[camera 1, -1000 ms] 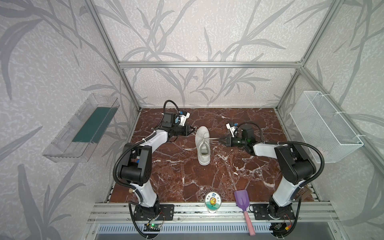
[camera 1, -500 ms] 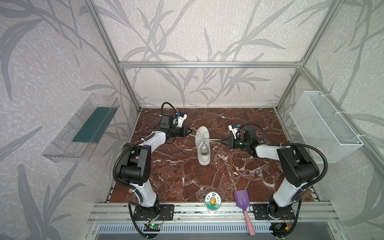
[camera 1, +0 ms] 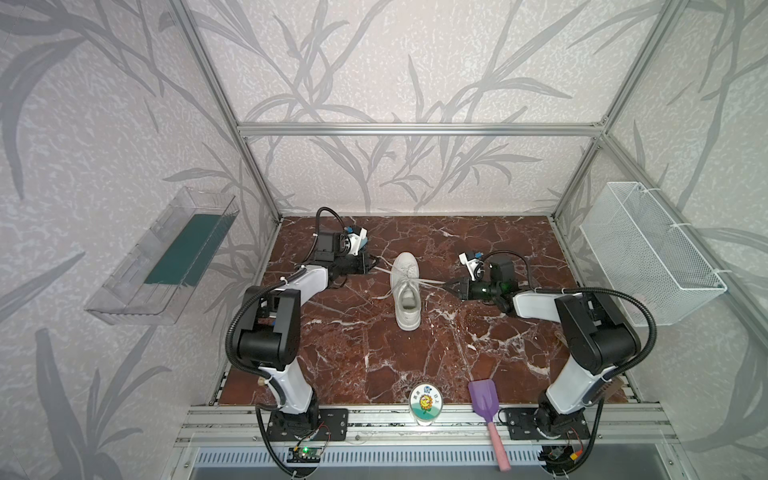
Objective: Tie the shoes
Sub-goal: 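Pull both lace loops outward with both grippers to tighten the knot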
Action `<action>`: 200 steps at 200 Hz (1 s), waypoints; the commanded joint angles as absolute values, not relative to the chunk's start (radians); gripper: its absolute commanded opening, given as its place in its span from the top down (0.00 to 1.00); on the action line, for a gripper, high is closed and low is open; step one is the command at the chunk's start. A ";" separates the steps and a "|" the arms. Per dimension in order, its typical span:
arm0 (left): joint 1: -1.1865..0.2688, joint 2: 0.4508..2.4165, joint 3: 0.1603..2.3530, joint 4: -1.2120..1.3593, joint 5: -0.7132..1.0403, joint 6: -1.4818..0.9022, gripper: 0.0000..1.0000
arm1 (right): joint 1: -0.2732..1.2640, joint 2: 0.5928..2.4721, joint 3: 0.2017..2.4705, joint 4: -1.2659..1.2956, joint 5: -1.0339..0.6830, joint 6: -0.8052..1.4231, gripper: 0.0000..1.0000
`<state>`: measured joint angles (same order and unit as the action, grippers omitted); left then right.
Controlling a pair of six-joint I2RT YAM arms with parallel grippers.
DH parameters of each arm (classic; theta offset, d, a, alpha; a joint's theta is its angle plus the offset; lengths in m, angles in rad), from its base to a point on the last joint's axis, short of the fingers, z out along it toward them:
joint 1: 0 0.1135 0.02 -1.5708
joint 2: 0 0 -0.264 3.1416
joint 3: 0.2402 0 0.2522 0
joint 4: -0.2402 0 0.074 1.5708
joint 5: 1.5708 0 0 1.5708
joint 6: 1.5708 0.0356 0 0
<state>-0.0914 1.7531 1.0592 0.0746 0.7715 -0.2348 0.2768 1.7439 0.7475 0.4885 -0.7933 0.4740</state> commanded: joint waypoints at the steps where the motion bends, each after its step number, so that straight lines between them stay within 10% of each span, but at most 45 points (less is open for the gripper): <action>1: -0.070 1.742 1.044 0.136 0.723 -0.267 1.00 | 0.255 1.712 0.729 0.482 -0.778 0.460 1.00; 200: 0.005 1.766 1.034 0.145 0.729 -0.269 1.00 | 0.211 1.678 0.683 0.477 -0.762 0.446 1.00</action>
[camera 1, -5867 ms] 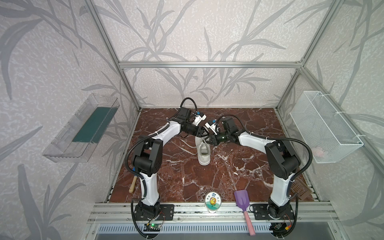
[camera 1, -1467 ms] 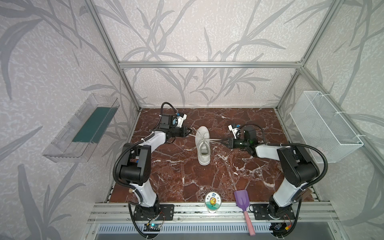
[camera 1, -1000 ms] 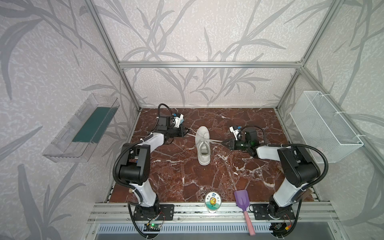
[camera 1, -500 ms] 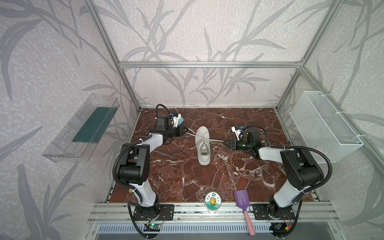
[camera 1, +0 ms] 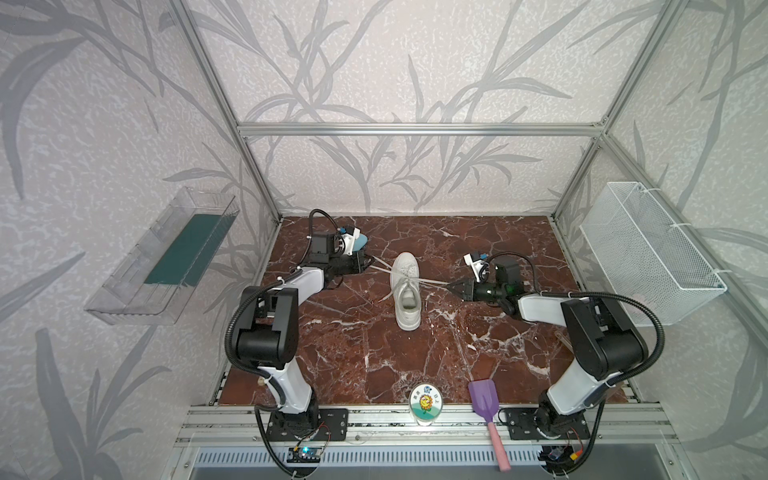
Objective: Tie the shoes
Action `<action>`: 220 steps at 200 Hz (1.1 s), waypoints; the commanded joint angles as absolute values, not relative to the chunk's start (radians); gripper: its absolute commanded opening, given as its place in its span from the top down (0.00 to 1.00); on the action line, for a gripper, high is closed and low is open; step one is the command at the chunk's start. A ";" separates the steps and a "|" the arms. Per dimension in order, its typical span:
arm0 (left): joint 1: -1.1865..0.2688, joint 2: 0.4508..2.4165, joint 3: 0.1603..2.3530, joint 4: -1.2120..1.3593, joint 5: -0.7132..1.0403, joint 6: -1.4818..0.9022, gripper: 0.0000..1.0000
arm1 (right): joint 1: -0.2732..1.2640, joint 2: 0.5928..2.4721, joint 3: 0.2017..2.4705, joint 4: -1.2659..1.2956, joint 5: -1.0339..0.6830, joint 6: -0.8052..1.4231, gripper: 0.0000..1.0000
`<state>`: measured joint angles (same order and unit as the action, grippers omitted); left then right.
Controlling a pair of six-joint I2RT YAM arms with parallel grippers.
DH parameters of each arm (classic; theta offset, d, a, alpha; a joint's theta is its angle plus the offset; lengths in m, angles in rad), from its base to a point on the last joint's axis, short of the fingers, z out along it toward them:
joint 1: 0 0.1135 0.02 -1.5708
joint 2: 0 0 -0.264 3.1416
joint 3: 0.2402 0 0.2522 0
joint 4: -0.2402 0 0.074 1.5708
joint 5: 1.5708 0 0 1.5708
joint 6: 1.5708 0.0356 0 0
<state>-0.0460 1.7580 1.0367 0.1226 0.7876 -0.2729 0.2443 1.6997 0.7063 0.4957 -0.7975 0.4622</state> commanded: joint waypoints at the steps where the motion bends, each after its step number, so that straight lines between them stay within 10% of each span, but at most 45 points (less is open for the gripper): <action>1: 0.006 1.766 1.035 0.145 0.729 -0.269 1.00 | 0.210 1.677 0.683 0.477 -0.762 0.446 1.00; 220: -0.009 1.754 1.015 0.150 0.792 -0.250 1.00 | 0.229 1.740 0.747 0.435 -0.814 0.432 1.00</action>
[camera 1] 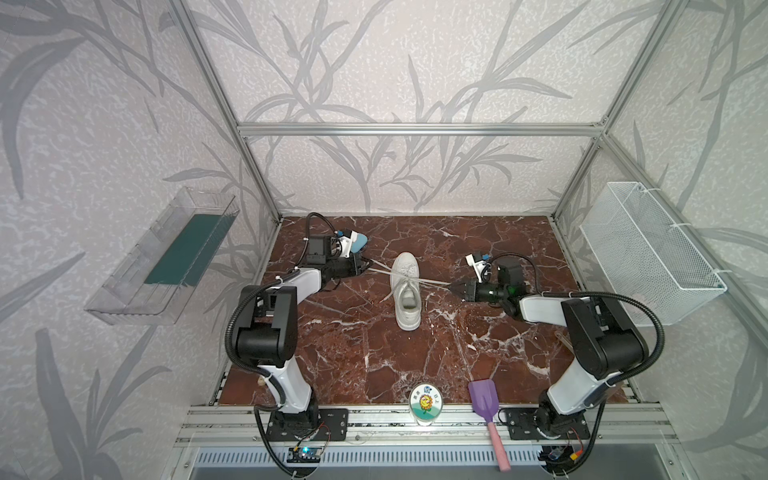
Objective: Tie the shoes
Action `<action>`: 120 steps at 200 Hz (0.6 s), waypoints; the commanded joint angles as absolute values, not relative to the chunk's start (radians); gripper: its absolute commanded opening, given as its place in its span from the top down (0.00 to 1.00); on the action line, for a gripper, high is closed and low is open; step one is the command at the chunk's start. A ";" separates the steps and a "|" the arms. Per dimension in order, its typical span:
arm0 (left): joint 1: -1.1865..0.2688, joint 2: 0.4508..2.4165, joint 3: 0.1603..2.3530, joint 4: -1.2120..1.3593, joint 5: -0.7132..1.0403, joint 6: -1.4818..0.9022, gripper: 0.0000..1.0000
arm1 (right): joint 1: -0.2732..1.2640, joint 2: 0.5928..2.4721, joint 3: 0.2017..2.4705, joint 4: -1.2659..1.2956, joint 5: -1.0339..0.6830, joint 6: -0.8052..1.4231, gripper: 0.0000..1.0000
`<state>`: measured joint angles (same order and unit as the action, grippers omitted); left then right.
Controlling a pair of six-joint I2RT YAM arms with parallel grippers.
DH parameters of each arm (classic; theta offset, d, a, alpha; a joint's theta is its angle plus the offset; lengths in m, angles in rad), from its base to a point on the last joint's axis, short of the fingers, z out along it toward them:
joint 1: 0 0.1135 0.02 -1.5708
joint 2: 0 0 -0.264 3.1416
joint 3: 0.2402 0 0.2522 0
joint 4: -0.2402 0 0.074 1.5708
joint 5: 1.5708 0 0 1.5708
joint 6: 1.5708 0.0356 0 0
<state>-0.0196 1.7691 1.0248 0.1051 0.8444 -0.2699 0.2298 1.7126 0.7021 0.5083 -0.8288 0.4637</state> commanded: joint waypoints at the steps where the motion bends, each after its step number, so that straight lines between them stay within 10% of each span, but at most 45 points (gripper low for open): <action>1: -0.010 1.753 1.014 0.150 0.792 -0.250 1.00 | 0.230 1.742 0.748 0.436 -0.816 0.431 1.00; 19: -0.032 1.746 0.998 0.172 0.822 -0.257 0.98 | 0.245 1.753 0.783 0.424 -0.834 0.434 0.86; 39: -0.048 1.736 0.969 0.228 0.853 -0.288 0.64 | 0.250 1.756 0.810 0.407 -0.847 0.445 0.62; 61: -0.053 1.717 0.915 0.333 0.874 -0.342 0.50 | 0.249 1.733 0.815 0.368 -0.835 0.428 0.47; 120: -0.048 1.610 0.835 0.284 0.805 -0.316 0.27 | 0.233 1.638 0.772 0.267 -0.821 0.363 0.37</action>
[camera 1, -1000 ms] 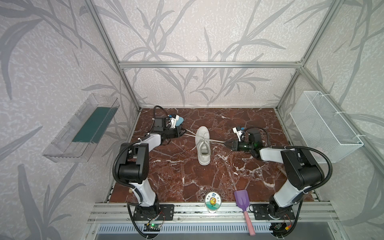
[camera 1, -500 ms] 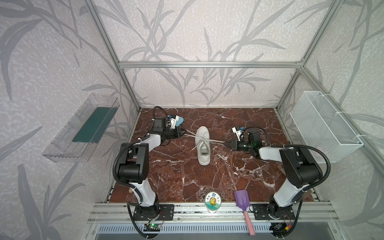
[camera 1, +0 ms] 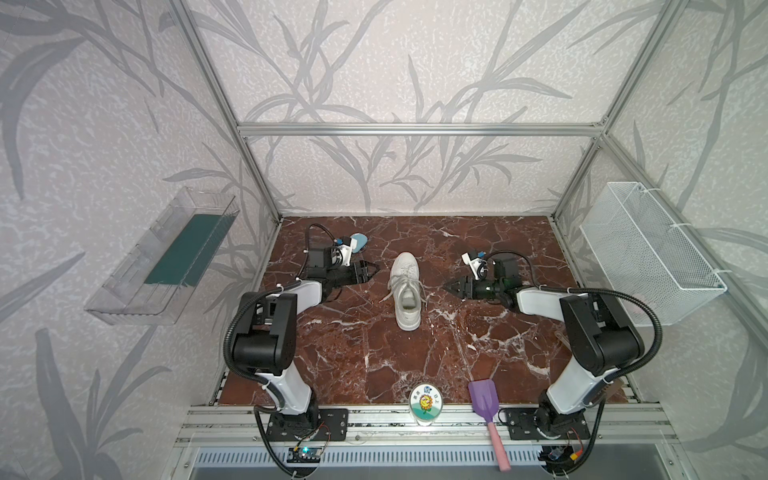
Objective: Tie the shoes
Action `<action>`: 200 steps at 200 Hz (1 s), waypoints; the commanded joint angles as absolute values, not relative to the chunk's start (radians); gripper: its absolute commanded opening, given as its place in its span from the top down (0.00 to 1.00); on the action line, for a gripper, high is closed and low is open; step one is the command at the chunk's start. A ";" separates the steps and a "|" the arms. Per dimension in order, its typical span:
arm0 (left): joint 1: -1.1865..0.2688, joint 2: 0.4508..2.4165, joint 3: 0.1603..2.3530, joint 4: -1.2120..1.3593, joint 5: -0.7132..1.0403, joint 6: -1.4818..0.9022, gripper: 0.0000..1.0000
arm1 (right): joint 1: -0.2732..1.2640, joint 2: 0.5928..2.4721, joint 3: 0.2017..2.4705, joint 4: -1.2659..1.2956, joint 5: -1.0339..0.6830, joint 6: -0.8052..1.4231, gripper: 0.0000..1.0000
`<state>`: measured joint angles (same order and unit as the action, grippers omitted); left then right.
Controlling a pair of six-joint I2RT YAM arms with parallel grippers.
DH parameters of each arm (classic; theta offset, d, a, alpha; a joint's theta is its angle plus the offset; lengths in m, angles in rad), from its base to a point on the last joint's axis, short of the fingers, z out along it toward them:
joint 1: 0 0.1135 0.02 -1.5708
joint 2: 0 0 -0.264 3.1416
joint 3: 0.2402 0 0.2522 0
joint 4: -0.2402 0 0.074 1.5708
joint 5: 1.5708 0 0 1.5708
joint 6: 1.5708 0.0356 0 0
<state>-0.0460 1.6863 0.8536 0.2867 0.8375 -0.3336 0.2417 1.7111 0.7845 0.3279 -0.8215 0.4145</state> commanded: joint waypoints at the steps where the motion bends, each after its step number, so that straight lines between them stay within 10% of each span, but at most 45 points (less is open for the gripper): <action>1: -0.049 1.608 0.835 0.281 0.802 -0.313 0.27 | 0.233 1.637 0.772 0.265 -0.821 0.361 0.37; 200: -0.280 1.541 0.862 -0.189 0.374 -0.182 0.38 | 0.302 1.838 1.437 -0.346 -0.771 -0.051 0.38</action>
